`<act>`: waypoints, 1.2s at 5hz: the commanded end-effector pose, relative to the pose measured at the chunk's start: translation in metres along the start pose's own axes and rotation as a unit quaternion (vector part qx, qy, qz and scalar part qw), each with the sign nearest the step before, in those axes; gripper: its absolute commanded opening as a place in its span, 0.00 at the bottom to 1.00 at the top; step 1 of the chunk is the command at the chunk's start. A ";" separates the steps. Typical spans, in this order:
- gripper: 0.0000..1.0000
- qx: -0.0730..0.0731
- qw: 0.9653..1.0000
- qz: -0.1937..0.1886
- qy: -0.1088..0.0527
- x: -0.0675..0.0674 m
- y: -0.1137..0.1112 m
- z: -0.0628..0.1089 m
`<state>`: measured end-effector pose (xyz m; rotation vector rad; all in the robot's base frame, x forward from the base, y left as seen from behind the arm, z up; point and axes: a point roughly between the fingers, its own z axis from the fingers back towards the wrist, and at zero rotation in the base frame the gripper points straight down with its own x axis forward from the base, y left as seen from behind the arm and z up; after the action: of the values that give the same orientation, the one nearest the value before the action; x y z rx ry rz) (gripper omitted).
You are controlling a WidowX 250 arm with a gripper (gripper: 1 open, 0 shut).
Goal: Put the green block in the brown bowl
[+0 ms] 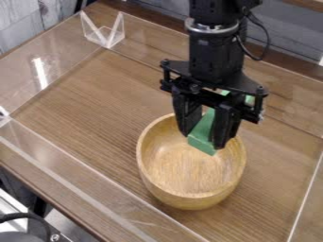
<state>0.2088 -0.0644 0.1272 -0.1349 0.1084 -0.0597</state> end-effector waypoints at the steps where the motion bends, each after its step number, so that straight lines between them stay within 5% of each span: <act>1: 0.00 -0.007 0.999 0.000 -0.039 0.011 0.000 0.014; 6: 0.00 -0.009 0.997 -0.003 -0.071 0.033 0.016 0.004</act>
<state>0.2350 -0.0495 0.1141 -0.1516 0.0168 -0.0534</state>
